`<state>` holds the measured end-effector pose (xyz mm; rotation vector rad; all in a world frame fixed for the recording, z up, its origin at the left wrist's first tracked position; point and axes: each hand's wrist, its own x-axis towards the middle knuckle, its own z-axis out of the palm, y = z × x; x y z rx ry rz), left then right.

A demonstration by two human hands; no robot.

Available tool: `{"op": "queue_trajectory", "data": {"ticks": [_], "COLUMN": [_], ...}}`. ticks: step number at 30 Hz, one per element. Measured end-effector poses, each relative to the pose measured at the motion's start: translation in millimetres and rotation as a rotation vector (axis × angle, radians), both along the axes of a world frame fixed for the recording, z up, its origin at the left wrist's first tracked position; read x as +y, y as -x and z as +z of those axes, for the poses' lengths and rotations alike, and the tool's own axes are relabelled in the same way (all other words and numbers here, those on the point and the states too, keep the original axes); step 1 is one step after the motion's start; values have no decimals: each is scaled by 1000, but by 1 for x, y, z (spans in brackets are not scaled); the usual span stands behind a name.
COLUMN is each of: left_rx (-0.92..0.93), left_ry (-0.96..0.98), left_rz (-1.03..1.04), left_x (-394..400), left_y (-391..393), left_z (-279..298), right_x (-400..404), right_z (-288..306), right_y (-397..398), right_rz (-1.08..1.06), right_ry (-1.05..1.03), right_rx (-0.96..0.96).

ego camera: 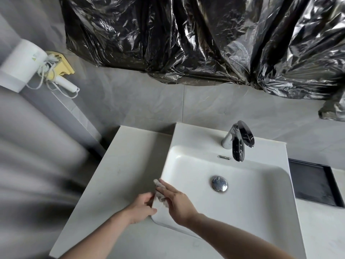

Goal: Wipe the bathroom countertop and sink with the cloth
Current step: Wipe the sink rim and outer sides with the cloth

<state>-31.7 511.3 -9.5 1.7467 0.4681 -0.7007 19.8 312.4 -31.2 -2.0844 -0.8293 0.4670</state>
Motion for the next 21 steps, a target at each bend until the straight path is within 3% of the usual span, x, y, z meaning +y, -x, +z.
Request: {"op": "queue_trajectory", "data": {"ticks": [9, 13, 18, 21], "left_rx": [14, 13, 3, -19], "left_ry": [-35, -15, 32, 39], "left_rz": [-44, -30, -3, -14], "left_x": [-2, -5, -4, -2], "left_y": [9, 9, 12, 13], "left_z": [9, 13, 6, 0], "right_x": [8, 33, 33, 5], "right_z": [10, 10, -5, -10], "right_y": [-108, -103, -38, 11], "right_rz": [-468, -421, -372, -190], "right_ry": [67, 102, 95, 118], "right_rx": [8, 108, 200, 216]}}
